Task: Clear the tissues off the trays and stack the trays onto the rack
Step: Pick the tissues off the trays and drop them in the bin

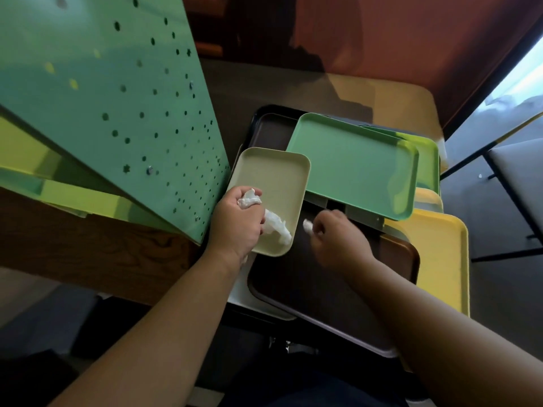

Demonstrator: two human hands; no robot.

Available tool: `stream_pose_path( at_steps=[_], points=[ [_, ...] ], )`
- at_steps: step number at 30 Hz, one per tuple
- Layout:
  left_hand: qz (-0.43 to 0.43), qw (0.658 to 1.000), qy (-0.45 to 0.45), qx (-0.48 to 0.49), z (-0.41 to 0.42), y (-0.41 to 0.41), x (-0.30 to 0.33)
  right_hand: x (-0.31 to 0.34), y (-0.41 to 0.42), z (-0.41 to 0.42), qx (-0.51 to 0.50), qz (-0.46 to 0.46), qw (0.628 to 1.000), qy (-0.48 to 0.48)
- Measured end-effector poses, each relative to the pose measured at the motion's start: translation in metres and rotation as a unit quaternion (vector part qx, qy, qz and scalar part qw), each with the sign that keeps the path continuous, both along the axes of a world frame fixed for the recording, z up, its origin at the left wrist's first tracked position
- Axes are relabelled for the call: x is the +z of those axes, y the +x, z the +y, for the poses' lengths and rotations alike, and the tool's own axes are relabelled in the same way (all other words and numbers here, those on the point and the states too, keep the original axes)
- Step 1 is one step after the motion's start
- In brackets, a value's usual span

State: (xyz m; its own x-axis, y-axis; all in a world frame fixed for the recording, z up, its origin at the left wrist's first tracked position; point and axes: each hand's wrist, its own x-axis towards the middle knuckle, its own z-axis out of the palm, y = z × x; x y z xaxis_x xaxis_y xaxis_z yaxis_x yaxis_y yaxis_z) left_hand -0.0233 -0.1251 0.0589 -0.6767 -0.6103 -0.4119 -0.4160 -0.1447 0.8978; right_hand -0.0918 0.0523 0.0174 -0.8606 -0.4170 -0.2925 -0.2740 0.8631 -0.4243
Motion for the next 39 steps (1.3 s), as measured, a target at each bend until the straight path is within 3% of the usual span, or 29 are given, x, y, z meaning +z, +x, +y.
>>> stream_pose_path(
  at_steps=[2,4,6,10,12,16,20,23,25,27,34,39],
  points=[
    [-0.009,1.0,-0.007,0.001,-0.006,0.006,-0.002,0.017,0.005,-0.012,-0.046,0.039,0.991,-0.122],
    [-0.016,1.0,0.0,0.0,-0.01,0.011,-0.002,0.034,0.009,-0.035,-0.013,0.038,0.983,-0.177],
    [-0.018,1.0,0.019,-0.006,-0.012,0.015,-0.001,0.037,0.009,-0.061,0.066,0.027,0.99,-0.118],
    [-0.021,1.0,0.012,-0.014,-0.013,0.023,0.001,0.009,-0.002,-0.09,0.145,0.001,0.98,0.136],
    [-0.025,0.999,0.015,-0.014,-0.015,0.026,0.002,0.0,-0.003,-0.091,0.142,-0.003,0.976,0.165],
    [-0.019,0.999,0.026,-0.006,-0.012,0.025,0.009,0.017,0.002,-0.075,0.096,0.004,0.995,-0.006],
    [-0.027,0.997,0.064,-0.042,0.01,0.01,0.021,0.057,0.01,-0.038,0.072,0.014,0.977,-0.199],
    [-0.008,0.98,0.176,-0.097,0.041,-0.009,0.034,0.077,0.019,-0.005,0.03,0.021,0.963,-0.267],
    [-0.008,0.951,0.271,-0.146,0.067,-0.024,0.044,0.084,0.022,0.021,-0.023,0.043,0.955,-0.293],
    [-0.018,0.927,0.308,-0.214,0.099,-0.037,0.052,0.088,0.021,0.053,-0.087,0.065,0.951,-0.289],
    [-0.049,0.904,0.188,-0.382,0.233,-0.066,0.053,0.089,0.035,0.192,-0.243,0.064,0.934,-0.253],
    [-0.067,0.881,0.152,-0.442,0.344,-0.062,0.041,0.097,0.074,0.278,-0.281,0.005,0.894,-0.349]
  ],
)
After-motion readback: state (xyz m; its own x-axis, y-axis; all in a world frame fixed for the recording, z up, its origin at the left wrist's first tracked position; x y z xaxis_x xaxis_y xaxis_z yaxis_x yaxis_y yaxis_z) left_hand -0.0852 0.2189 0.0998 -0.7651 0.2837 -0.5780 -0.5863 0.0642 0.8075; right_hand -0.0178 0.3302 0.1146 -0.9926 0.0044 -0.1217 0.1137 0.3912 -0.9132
